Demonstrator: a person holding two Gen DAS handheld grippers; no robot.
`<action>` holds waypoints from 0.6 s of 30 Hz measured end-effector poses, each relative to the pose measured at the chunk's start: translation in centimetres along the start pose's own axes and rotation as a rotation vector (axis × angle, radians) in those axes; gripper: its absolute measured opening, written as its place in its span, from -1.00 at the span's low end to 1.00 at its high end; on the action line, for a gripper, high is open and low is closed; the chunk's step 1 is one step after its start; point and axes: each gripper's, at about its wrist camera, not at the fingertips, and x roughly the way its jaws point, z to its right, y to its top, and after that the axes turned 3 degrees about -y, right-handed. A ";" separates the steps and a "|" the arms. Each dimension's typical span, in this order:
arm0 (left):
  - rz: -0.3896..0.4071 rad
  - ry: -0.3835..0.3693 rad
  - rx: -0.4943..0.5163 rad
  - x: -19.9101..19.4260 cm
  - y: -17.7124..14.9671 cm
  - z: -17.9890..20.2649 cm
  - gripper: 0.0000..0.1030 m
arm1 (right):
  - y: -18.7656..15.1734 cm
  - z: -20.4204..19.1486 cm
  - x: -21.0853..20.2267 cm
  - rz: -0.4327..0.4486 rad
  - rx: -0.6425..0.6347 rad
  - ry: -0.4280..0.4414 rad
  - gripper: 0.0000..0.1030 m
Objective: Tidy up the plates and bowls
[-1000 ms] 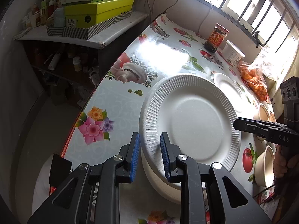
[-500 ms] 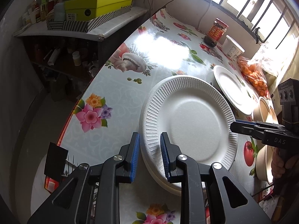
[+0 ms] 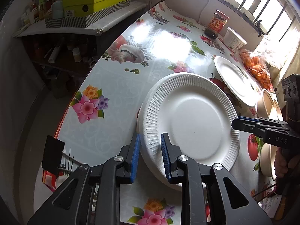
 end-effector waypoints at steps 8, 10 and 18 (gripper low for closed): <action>0.000 0.005 -0.004 0.2 0.0 -0.1 -0.54 | 0.0 -0.1 0.1 -0.001 -0.007 -0.008 -0.60; 0.000 0.006 -0.003 0.1 0.0 -0.1 -0.54 | 0.0 -0.2 0.1 0.000 -0.011 -0.013 -0.60; -0.006 0.006 -0.003 0.1 0.1 -0.1 -0.54 | 0.0 -0.2 0.1 0.002 -0.018 -0.019 -0.56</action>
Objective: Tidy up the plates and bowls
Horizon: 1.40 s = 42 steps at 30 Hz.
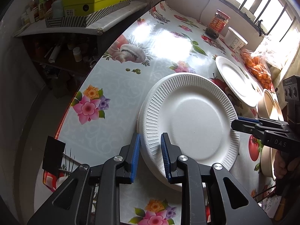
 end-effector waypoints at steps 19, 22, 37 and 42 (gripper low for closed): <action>0.054 0.029 0.009 -1.7 0.7 0.7 -0.49 | -0.4 0.3 -1.5 0.051 0.000 -0.020 -0.20; 0.074 0.032 0.022 -2.3 1.0 1.3 -0.49 | -0.5 0.6 -2.0 0.064 0.002 -0.022 -0.16; 0.093 0.044 0.075 -2.3 2.5 5.1 -0.48 | 0.1 1.2 -4.8 0.130 -0.008 -0.010 -0.15; 0.102 0.045 0.102 -2.2 3.7 6.8 -0.48 | 0.9 2.3 -6.0 0.158 -0.001 -0.022 -0.14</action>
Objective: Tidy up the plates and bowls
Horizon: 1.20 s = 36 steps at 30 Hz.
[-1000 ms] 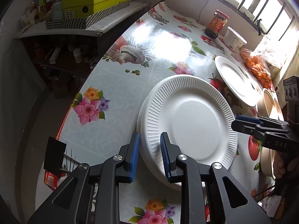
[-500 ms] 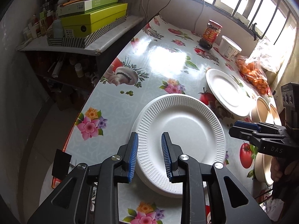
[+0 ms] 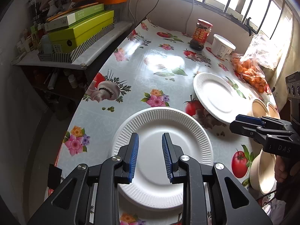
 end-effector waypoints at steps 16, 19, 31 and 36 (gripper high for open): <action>-0.020 -0.072 0.055 3.2 3.0 5.7 -0.48 | 2.2 6.0 -2.1 0.038 0.062 -0.061 -0.14; -0.028 -0.081 0.061 3.7 3.4 6.5 -0.48 | 2.5 7.0 -2.1 0.035 0.072 -0.071 -0.14; -0.047 -0.127 0.033 5.8 4.6 8.1 -0.48 | 4.9 11.5 -2.6 0.050 0.092 -0.125 -0.14; -0.073 -0.139 0.010 7.2 4.7 8.3 -0.48 | 6.6 14.3 -1.7 0.028 0.128 -0.146 -0.14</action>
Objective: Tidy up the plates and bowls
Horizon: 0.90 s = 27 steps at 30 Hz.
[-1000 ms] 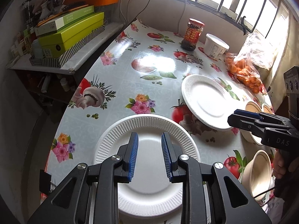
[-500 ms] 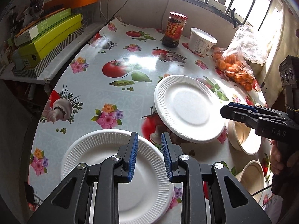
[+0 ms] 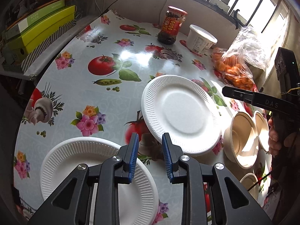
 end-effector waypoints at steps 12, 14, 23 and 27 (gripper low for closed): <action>-0.048 -0.012 -0.034 2.6 0.6 -0.4 -0.48 | 1.6 2.9 4.0 -0.086 0.069 0.042 -0.14; -0.053 -0.015 -0.034 2.8 0.6 -0.4 -0.48 | 1.6 3.3 4.3 -0.091 0.081 0.051 -0.14; -0.066 -0.021 -0.046 3.5 0.8 -0.5 -0.49 | 1.5 4.0 5.5 -0.124 0.090 0.067 -0.14; -0.068 -0.023 -0.052 3.8 1.1 -0.6 -0.48 | 1.3 4.0 6.0 -0.135 0.089 0.072 -0.17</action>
